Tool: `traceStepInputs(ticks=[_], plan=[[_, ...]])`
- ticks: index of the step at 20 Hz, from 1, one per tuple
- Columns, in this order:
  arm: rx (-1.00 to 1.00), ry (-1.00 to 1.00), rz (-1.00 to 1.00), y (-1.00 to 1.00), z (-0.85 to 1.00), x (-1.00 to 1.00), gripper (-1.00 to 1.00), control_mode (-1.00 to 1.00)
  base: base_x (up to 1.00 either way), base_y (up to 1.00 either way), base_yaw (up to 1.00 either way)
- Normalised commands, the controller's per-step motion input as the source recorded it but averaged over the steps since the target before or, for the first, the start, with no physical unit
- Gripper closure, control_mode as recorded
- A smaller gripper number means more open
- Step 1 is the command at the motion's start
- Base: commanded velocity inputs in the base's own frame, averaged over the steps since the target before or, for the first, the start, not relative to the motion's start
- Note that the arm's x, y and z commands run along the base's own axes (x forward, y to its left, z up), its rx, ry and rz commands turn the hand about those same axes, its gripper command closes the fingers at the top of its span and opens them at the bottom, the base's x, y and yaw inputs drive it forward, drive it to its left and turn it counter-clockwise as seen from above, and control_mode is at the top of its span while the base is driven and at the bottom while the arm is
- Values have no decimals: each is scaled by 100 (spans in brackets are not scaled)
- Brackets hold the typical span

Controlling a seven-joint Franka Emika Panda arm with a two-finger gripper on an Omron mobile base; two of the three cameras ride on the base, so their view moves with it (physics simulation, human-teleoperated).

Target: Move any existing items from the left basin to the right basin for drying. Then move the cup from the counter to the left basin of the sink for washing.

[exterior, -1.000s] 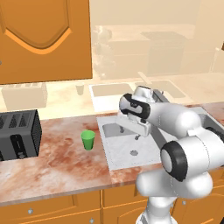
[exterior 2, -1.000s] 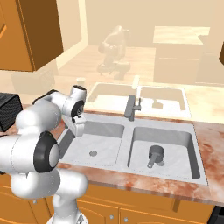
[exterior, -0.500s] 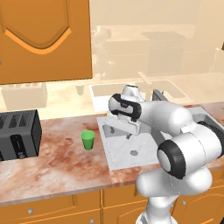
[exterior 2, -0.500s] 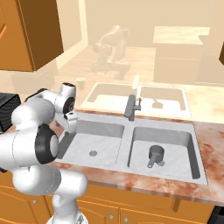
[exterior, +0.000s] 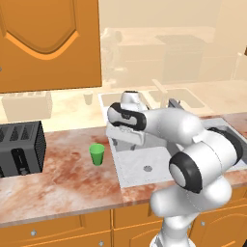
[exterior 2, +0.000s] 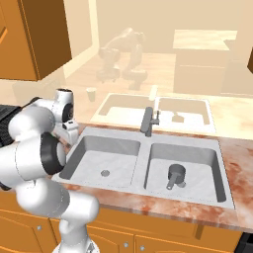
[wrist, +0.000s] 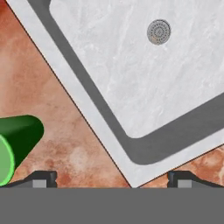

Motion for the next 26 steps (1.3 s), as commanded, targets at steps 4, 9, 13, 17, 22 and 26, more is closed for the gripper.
traceStepInputs(ticks=[4,9,13,17,22,26], plan=[[-7,0,4,26,0,17,-100,-100,0,0,0],[-5,-1,6,27,0,19,-100,-100,0,0,0],[-4,-4,7,30,0,16,-100,-100,0,0,0],[-4,-4,7,29,-1,12,-100,-100,0,0,0],[-3,-6,6,23,-12,11,-100,-100,0,0,0],[-2,-6,4,18,-20,14,-100,-100,0,0,0]])
